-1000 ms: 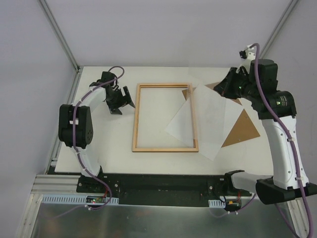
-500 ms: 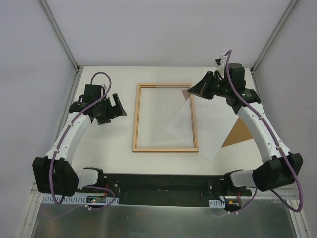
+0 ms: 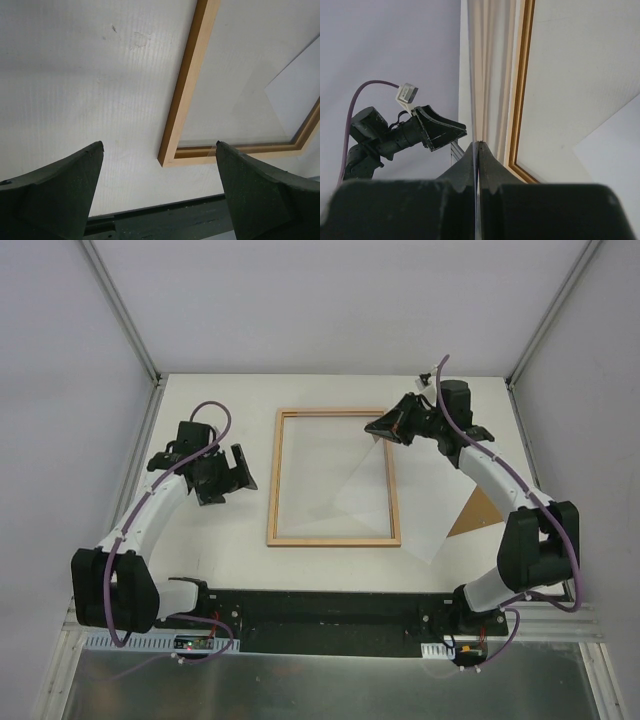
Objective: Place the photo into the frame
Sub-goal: Place the glass panel at the frame body.
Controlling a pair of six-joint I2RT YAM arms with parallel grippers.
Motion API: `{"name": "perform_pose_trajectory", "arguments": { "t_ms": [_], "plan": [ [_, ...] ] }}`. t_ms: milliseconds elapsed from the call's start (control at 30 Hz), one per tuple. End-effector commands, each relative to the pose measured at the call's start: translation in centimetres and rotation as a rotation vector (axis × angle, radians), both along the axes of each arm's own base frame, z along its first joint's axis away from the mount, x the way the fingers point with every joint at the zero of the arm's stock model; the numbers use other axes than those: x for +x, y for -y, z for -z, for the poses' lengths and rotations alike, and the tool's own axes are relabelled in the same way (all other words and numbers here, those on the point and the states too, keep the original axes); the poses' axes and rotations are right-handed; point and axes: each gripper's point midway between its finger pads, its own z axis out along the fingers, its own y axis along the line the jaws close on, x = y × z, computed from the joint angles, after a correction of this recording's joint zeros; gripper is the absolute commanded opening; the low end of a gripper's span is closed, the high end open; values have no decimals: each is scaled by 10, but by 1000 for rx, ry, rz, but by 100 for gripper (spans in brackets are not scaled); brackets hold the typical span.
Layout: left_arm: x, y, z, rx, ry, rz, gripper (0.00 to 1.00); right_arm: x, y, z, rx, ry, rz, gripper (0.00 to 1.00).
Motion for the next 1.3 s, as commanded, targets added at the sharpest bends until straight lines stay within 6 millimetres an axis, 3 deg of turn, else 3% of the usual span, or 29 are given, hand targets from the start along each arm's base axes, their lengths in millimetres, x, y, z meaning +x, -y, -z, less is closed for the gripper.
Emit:
{"name": "perform_pose_trajectory", "arguments": {
  "t_ms": [0,200,333,467,633,800,1267],
  "plan": [
    [10,9,6,-53,-49,-67,93,7,-3,-23,106,83,-32,1],
    [38,9,29,-104,-62,-291,91,13,-6,-8,138,69,-63,1],
    [60,10,51,-128,-31,-351,88,18,-11,-1,172,55,-96,1],
    [78,19,71,-174,-2,-334,82,19,-11,1,179,52,-109,1],
    [92,29,82,-172,41,-259,81,18,-14,15,173,29,-116,1],
    [94,42,90,-199,53,-173,79,19,-12,24,166,15,-113,1],
    [88,50,104,-228,-5,-165,72,17,-14,54,168,-31,-107,1]
  ]
}}
